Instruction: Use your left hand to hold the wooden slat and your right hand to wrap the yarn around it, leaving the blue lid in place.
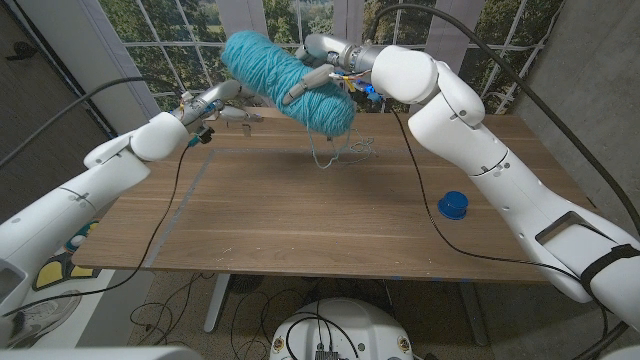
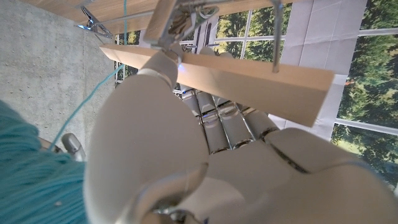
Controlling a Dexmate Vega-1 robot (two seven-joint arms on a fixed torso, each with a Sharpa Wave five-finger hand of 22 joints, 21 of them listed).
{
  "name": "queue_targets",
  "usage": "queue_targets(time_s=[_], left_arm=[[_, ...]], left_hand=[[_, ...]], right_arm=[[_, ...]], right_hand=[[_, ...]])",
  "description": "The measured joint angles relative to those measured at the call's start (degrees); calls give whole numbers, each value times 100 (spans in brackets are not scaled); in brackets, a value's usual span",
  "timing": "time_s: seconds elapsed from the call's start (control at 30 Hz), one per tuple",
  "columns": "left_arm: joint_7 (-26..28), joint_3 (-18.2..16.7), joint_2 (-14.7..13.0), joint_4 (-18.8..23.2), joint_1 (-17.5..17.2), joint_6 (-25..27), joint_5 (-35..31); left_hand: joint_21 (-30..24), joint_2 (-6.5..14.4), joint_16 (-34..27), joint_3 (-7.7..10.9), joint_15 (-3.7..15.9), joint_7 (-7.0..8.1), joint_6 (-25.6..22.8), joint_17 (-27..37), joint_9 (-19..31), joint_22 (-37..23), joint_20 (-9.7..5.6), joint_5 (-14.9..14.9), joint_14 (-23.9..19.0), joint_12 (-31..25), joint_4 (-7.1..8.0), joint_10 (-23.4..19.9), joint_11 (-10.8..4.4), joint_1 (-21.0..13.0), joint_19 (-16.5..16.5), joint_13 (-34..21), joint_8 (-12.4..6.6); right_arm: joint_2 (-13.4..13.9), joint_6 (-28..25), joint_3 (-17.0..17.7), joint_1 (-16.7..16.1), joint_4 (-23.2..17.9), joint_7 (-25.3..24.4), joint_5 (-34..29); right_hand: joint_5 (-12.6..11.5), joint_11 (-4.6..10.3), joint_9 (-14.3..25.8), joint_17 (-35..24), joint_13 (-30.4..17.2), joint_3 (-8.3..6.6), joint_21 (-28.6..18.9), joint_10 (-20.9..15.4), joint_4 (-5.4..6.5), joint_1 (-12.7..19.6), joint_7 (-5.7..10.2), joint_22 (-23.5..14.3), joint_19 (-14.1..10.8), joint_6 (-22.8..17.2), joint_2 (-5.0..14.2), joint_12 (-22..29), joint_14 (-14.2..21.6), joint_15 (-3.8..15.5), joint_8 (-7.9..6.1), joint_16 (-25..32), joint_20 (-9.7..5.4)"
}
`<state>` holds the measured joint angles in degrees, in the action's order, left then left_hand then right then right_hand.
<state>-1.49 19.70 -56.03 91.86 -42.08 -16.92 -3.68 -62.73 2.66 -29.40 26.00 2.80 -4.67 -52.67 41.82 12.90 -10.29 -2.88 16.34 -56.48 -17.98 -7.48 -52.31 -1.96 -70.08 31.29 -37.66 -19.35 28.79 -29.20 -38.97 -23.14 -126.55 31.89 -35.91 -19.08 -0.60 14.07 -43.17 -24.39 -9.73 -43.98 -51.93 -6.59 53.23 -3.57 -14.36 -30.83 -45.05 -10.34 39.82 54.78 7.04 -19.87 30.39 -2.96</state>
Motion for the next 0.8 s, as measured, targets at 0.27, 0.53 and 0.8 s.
queue_targets(time_s=[0.27, 0.53, 0.8], left_arm=[[-140, 62, 192, -129, 307, -1, 186], [-368, 141, 318, -202, 542, 1, 454], [-492, 145, 359, -145, 640, 21, 654]], left_hand=[[-22, 0, 42, 0, 0, 0, 0, 0, 0, 0, 0, 30, 0, 2, 0, 3, -3, 0, 0, -3, 0], [-44, 0, 45, 0, 0, 0, 0, 27, 0, 1, 0, 30, 0, 41, 0, 11, -12, 0, 0, -3, 0], [-45, 0, 83, 0, 0, 0, 0, 26, -1, 1, 0, 29, 0, 89, 0, 10, -11, 0, 0, 25, 0]], right_arm=[[422, -299, -279, 261, -219, -34, 1885], [738, -301, -403, 279, -404, -148, 2280], [989, -391, -726, 363, -583, -310, 2341]], right_hand=[[0, 20, -18, -80, 75, 49, -16, -19, -4, 5, 20, 0, 22, -21, -5, -64, 6, 6, 23, 41, 22], [0, 10, -60, -170, 131, 95, -61, -31, -3, 6, -8, 27, 22, -51, -5, -129, 6, 6, 85, 78, 21], [2, 19, -83, -241, 159, 142, -100, -41, -2, 87, 9, 26, 21, -114, 17, -137, 6, 6, 107, 99, 21]])
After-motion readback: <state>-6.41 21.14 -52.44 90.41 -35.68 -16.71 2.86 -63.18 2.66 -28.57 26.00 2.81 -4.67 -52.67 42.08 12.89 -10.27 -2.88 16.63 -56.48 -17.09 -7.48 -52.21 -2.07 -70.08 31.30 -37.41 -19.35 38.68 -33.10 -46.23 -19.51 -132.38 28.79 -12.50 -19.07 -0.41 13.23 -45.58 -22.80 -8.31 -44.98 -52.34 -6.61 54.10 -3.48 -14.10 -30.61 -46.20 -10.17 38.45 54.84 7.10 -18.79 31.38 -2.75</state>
